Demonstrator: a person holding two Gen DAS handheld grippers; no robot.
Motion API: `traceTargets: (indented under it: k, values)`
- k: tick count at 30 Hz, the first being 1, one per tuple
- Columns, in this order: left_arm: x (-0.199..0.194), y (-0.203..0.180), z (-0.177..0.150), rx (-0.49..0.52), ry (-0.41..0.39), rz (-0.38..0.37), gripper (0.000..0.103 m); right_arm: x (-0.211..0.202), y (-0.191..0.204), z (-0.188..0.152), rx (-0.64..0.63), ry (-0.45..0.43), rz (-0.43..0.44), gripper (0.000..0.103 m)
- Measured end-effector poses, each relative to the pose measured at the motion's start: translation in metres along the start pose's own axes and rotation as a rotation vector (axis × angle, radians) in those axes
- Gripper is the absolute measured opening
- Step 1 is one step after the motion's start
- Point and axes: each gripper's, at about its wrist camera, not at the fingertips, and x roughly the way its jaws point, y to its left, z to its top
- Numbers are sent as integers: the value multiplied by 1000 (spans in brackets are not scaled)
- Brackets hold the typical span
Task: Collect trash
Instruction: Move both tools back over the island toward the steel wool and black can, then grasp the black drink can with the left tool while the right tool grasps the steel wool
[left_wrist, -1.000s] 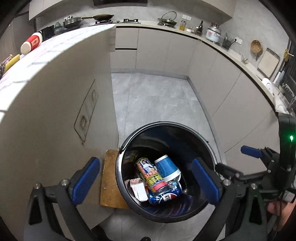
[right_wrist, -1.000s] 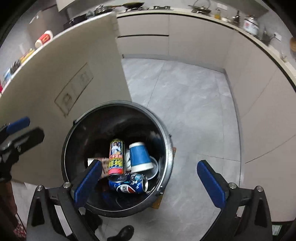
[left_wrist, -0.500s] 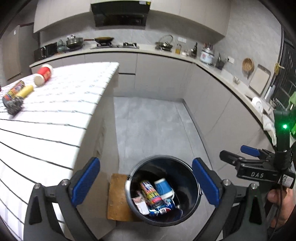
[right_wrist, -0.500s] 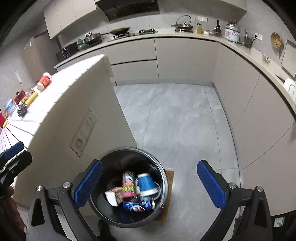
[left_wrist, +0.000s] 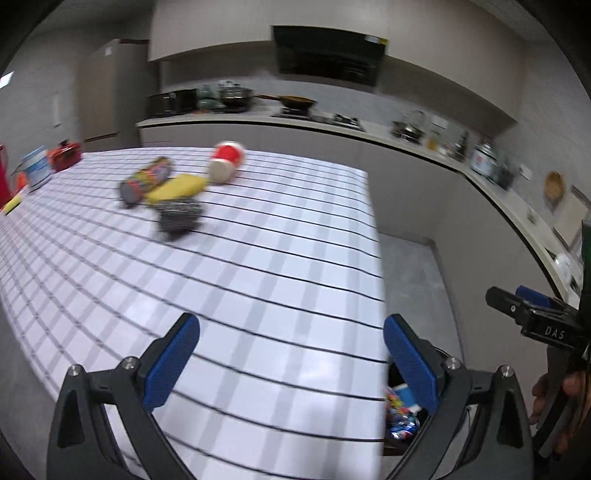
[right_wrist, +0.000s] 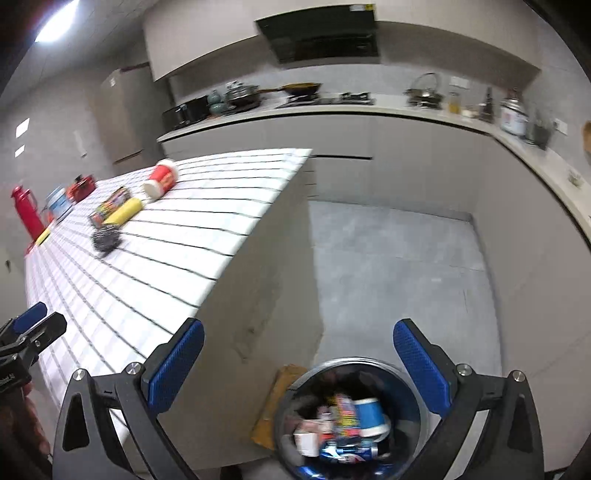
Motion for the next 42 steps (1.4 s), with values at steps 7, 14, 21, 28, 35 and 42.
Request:
traceTargets:
  k: [7,14,21,28,35,42]
  values:
    - [-5,87,11,-74,-6,91,100,30,106,25,-106,26,83,103]
    - [12,156,21,-100,10,121,100,70,199,40,-143,54,117,103]
    - [46,217,42,-113,37,120,100,126,278,54,-159,102,134,103]
    - [78,251,65,-103,60,87,100,182,331,70,-166,149,142,103]
    - [115,259,91,-65,80,35,100,212,327,84,-132,184,121,66]
    - [146,243,114,-24,83,-18,100,220,290,102,-65,174,54,57]
